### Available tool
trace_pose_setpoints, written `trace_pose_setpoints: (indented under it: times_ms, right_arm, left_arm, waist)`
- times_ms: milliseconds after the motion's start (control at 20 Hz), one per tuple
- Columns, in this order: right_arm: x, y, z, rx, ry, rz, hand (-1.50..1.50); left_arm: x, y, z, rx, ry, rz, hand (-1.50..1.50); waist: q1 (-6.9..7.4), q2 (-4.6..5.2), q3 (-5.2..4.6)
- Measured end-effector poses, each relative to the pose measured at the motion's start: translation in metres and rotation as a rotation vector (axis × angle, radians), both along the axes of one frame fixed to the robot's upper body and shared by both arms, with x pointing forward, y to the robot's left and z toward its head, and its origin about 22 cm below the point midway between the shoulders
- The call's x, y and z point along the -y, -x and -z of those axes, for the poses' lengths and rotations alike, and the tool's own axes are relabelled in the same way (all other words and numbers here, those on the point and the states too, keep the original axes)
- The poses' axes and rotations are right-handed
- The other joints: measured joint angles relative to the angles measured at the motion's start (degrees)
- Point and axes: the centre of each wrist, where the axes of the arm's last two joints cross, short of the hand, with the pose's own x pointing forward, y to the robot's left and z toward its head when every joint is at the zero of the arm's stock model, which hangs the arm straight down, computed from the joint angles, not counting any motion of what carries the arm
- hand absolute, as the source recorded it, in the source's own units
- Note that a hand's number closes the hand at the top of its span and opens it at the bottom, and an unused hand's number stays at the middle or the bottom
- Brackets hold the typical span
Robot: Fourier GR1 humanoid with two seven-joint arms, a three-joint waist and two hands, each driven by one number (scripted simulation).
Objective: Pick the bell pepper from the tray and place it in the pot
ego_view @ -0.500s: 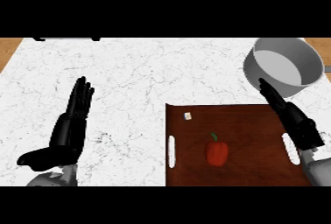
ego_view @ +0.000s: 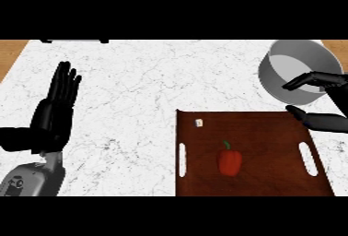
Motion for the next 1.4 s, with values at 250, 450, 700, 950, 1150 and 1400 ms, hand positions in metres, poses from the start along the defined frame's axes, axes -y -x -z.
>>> trace_pose_setpoints:
  times_ms: [250,450,700,950,1150,1400]
  right_arm:
    - [0.03,0.01,0.026,0.133,0.057,-0.139,-1.5]
    - [0.045,0.01,0.018,0.192,0.147,-0.225,-1.5]
    - [0.032,0.021,0.002,0.172,0.342,-0.295,-1.5]
    - [0.003,0.032,-0.015,0.124,0.533,-0.349,-1.5]
    - [-0.03,0.038,-0.015,0.089,0.615,-0.354,-1.5]
    - [-0.068,0.044,-0.014,0.021,0.695,-0.34,-1.5]
  left_arm:
    - [-0.014,-0.01,-0.009,-0.016,0.019,0.002,0.0]
    - [-0.019,-0.015,-0.008,-0.026,0.025,-0.001,0.0]
    - [-0.023,-0.021,-0.004,-0.031,0.026,-0.011,0.0]
    - [-0.023,-0.018,-0.005,-0.038,0.029,-0.01,0.0]
    - [-0.026,-0.02,-0.007,-0.034,0.024,-0.007,0.0]
    - [-0.027,-0.021,-0.002,-0.029,0.02,-0.002,0.0]
  waist:
    - [-0.25,-0.03,0.13]
    - [-0.4,-0.19,0.1]
    - [-0.98,-0.41,0.01]
    - [-1.0,-0.59,-0.03]
    - [-0.76,-0.53,-0.02]
    - [-0.56,-0.47,-0.02]
